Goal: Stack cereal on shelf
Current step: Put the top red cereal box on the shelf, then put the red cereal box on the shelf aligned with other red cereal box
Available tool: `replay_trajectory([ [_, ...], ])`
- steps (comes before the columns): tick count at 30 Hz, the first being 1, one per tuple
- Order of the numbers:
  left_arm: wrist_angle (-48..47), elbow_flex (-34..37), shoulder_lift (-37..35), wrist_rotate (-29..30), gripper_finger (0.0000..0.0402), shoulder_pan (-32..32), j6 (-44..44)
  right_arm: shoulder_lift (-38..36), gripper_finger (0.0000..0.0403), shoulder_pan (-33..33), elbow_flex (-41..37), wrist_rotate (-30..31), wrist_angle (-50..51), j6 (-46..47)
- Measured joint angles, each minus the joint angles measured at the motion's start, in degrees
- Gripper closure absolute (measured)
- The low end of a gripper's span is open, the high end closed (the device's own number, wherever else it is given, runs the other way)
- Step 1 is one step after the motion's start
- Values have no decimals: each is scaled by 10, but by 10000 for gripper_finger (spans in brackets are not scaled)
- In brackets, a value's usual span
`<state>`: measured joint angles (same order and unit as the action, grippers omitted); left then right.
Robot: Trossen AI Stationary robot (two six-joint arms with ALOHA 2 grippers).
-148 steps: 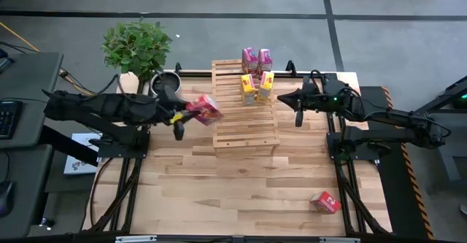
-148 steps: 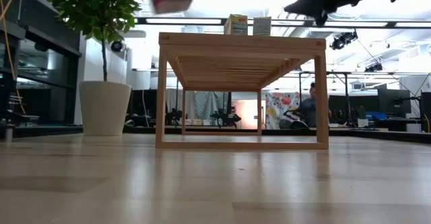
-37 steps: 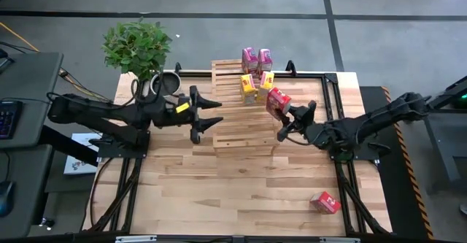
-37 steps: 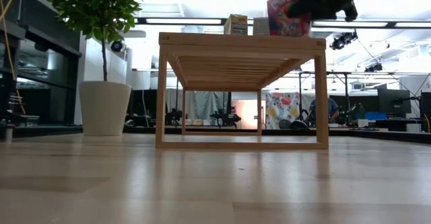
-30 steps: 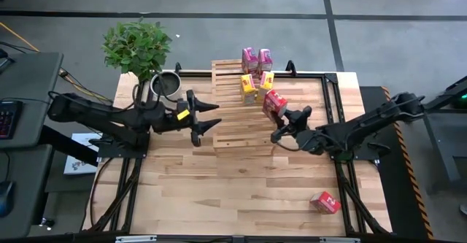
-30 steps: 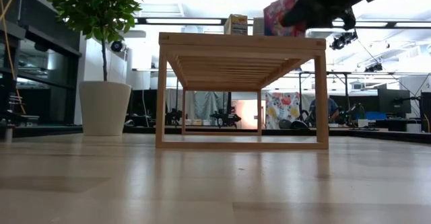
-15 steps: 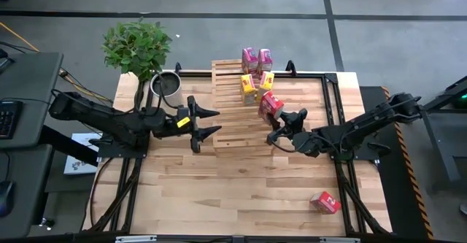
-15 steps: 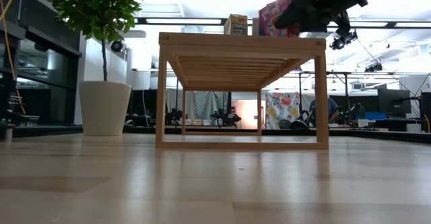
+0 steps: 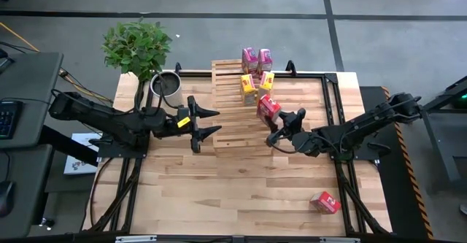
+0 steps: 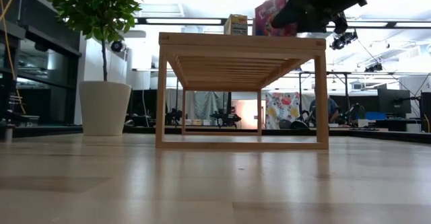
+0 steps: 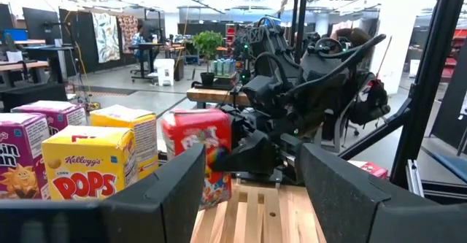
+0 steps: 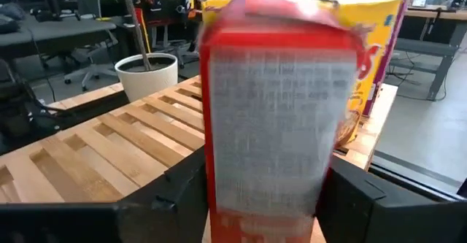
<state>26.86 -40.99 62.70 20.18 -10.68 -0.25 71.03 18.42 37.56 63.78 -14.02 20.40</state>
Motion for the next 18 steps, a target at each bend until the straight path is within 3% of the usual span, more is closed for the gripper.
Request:
replay_trajectory([
  [10, -1, 0, 0, 0, 187, 0, -5, -14, 149, 0, 0, -49, 0, -55],
  [18, -2, 0, 0, 0, 187, 0, -5, -63, 141, 19, 0, -43, 57, -46],
])
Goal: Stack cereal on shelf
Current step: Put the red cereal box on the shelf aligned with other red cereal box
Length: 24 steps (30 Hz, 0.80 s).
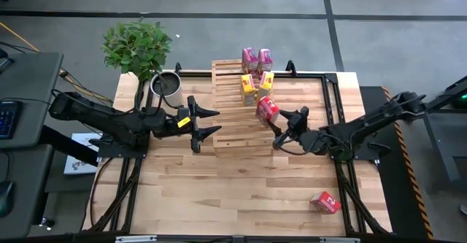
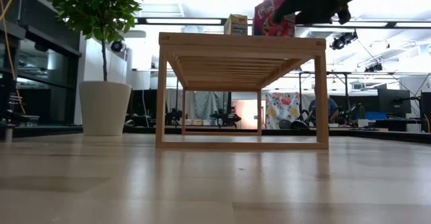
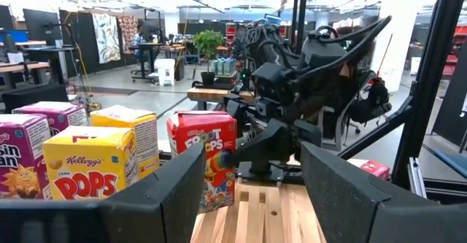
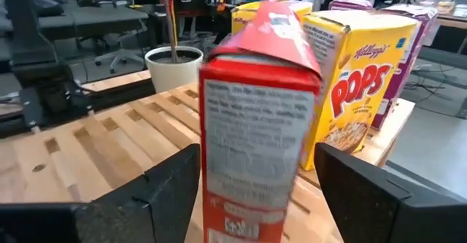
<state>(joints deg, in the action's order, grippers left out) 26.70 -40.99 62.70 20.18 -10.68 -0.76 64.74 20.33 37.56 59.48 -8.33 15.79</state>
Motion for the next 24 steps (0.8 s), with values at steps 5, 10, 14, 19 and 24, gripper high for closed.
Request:
replay_trajectory([
  [5, 0, 0, 0, 0, 187, 0, 0, -31, 141, 19, 0, -30, 78, 34],
  [10, 0, 0, 0, 0, 187, 0, 0, -67, 141, 30, 0, -104, 158, 102],
  [14, 0, 0, 0, 0, 187, 0, 0, -103, 141, 36, 7, -243, 236, 159],
  [19, 0, 0, 0, -4, 187, 0, 0, -138, 141, 40, 52, -468, 326, 253],
  [24, 0, 0, 0, -4, 187, 0, -3, -131, 141, 56, 125, -566, 432, 362],
])
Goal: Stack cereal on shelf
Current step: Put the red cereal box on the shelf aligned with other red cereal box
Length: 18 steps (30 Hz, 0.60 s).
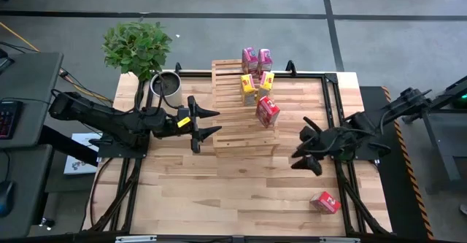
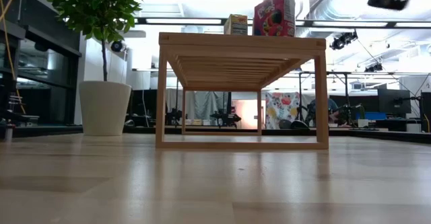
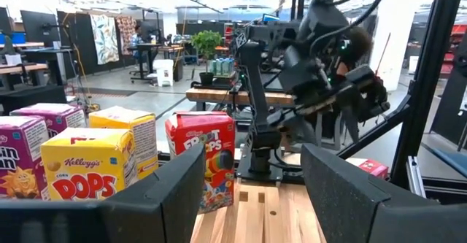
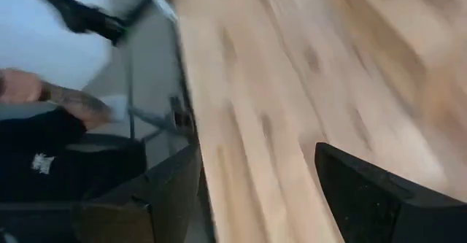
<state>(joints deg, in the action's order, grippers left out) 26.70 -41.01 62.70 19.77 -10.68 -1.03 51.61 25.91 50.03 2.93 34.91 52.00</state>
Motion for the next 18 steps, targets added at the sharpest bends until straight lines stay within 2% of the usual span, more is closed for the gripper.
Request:
replay_trajectory([
  [6, 0, 0, 0, 0, 187, 0, -1, 53, 141, 57, 116, -29, 281, 214],
  [9, 0, 0, 0, 0, 187, 0, -1, 95, 141, 97, 159, -44, 386, 309],
  [12, 1, 0, 0, 0, 187, 0, -1, 134, 141, 141, 179, -61, 423, 364],
  [18, 2, 0, 0, 0, 187, 0, 6, 199, 141, 211, 181, -76, 389, 443],
])
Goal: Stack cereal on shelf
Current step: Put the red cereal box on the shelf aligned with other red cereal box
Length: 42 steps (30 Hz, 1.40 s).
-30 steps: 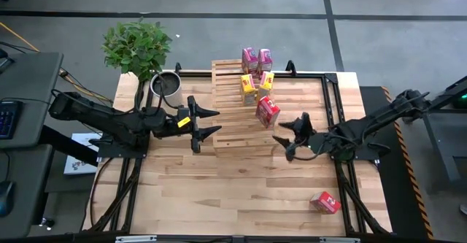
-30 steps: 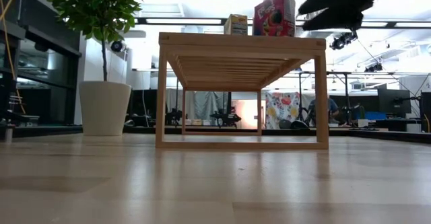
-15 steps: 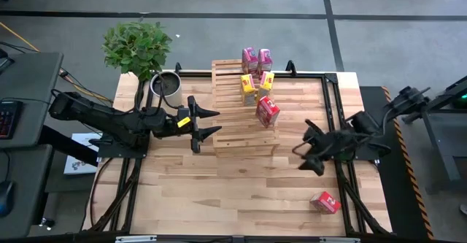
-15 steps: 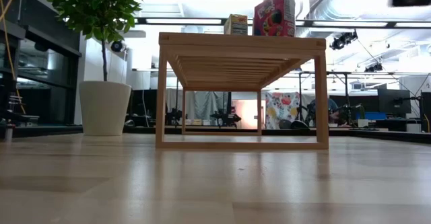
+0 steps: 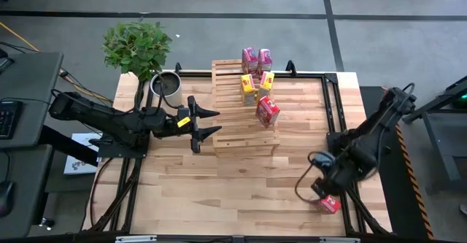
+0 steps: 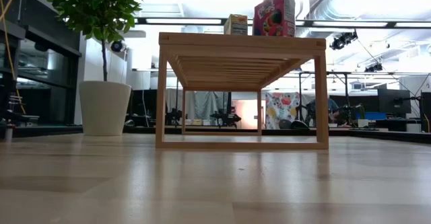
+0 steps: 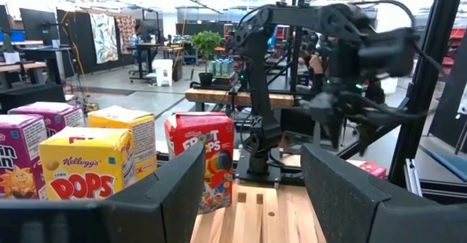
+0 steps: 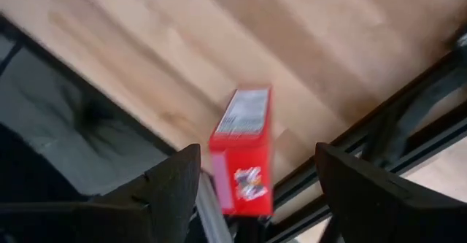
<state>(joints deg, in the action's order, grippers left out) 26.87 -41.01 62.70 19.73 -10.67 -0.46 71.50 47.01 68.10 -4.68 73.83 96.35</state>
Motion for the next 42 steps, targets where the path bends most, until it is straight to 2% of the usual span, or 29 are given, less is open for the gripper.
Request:
replay_trajectory([
  [6, 0, 0, 0, -1, 187, 0, 15, 47, 141, 56, 0, 3, -64, 51],
  [16, -2, 0, 0, -1, 187, -10, 18, 103, 141, 98, 0, 27, -42, 75],
  [30, -1, 0, 0, -1, 187, -19, 13, 107, 141, 112, 0, 38, -62, 89],
  [34, 0, 0, 0, -1, 187, -19, 8, 107, 141, 119, 0, 61, -63, 98],
  [42, -1, 0, 0, 0, 187, -19, 8, 107, 141, 119, 0, 52, -46, 89],
])
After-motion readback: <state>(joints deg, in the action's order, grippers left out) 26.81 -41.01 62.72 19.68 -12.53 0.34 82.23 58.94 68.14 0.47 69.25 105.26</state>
